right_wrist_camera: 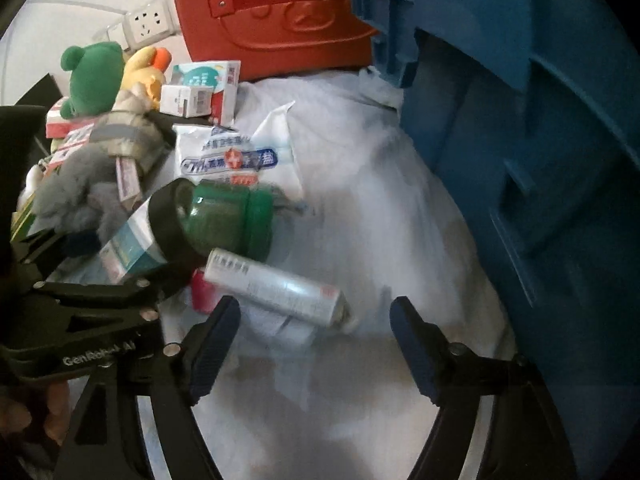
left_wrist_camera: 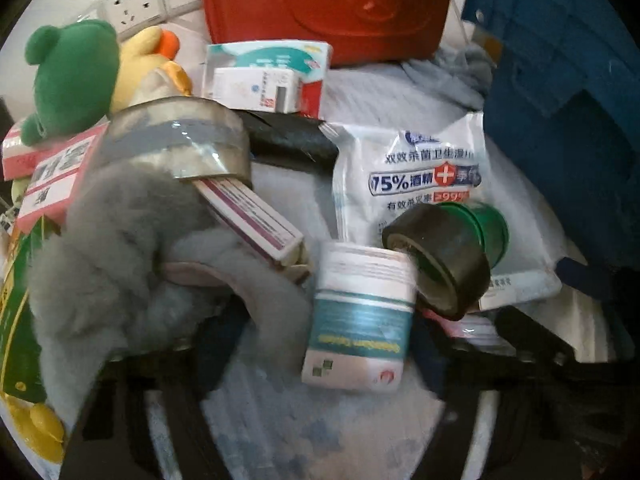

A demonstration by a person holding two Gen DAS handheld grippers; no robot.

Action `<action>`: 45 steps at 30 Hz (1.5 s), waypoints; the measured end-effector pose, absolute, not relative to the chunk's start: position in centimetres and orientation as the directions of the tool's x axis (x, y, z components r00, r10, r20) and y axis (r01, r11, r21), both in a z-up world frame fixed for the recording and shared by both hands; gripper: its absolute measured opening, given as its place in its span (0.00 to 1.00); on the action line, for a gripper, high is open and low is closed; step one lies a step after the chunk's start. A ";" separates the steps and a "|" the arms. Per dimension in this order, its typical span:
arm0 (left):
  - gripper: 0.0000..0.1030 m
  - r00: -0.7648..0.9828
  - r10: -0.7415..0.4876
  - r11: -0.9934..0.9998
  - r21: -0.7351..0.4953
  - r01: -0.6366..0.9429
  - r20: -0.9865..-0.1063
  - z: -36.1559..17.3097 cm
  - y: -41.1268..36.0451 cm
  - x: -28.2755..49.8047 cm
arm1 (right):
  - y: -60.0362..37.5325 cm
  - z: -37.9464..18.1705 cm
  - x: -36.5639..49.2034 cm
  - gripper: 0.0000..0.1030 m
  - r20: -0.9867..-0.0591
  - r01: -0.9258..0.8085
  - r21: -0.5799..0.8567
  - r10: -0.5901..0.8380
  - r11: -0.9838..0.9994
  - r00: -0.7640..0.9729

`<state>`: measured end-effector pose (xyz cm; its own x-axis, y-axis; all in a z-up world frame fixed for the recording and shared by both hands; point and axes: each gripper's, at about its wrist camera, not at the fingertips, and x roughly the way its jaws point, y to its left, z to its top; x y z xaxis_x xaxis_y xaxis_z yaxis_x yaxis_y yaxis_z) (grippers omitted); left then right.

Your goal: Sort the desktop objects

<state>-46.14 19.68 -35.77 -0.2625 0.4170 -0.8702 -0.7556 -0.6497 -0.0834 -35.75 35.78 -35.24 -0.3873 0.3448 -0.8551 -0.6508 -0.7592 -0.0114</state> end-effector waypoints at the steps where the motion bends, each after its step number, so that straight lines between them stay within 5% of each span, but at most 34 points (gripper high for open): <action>1: 0.51 -0.265 0.416 -0.656 -0.085 -0.750 -0.870 -35.7 19.3 -46.1 | 35.9 -35.3 -35.9 0.78 -0.852 -0.643 -0.004 0.340 -0.766 -0.399; 6: 0.47 -0.290 0.370 -0.733 -0.086 -0.674 -0.883 -35.6 15.0 -45.0 | 33.9 -35.4 -37.9 0.38 -0.856 -0.552 0.081 0.226 -0.830 -0.465; 8: 0.47 -0.304 0.343 -0.769 -0.080 -0.635 -0.889 -35.6 12.9 -44.5 | 32.2 -35.5 -38.3 0.34 -0.862 -0.518 0.112 0.176 -0.848 -0.475; 21: 0.47 -0.287 0.349 -0.796 -0.120 -0.594 -0.892 -35.0 5.0 -41.0 | 29.2 -33.8 -34.4 0.43 -0.886 -0.543 0.140 0.141 -0.828 -0.442; 24: 0.47 -0.298 0.345 -0.804 -0.117 -0.583 -0.890 -34.6 4.1 -40.8 | 27.2 -33.7 -34.6 0.51 -0.890 -0.477 0.139 0.102 -0.868 -0.444; 30: 0.47 -0.310 0.272 -0.843 -0.070 -0.534 -0.911 -35.3 1.5 -39.9 | 24.1 -35.4 -37.0 0.52 -0.922 -0.384 0.126 0.035 -0.915 -0.385; 38: 0.51 -0.279 0.244 -0.875 -0.087 -0.475 -0.929 -35.9 -1.3 -39.7 | 25.2 -35.9 -39.9 0.48 -0.910 -0.421 0.009 0.167 -0.907 -0.379; 45: 0.50 -0.287 0.255 -0.873 -0.092 -0.480 -0.923 -35.8 -1.4 -39.9 | 24.3 -34.4 -41.1 0.62 -0.890 -0.307 -0.034 0.169 -0.951 -0.423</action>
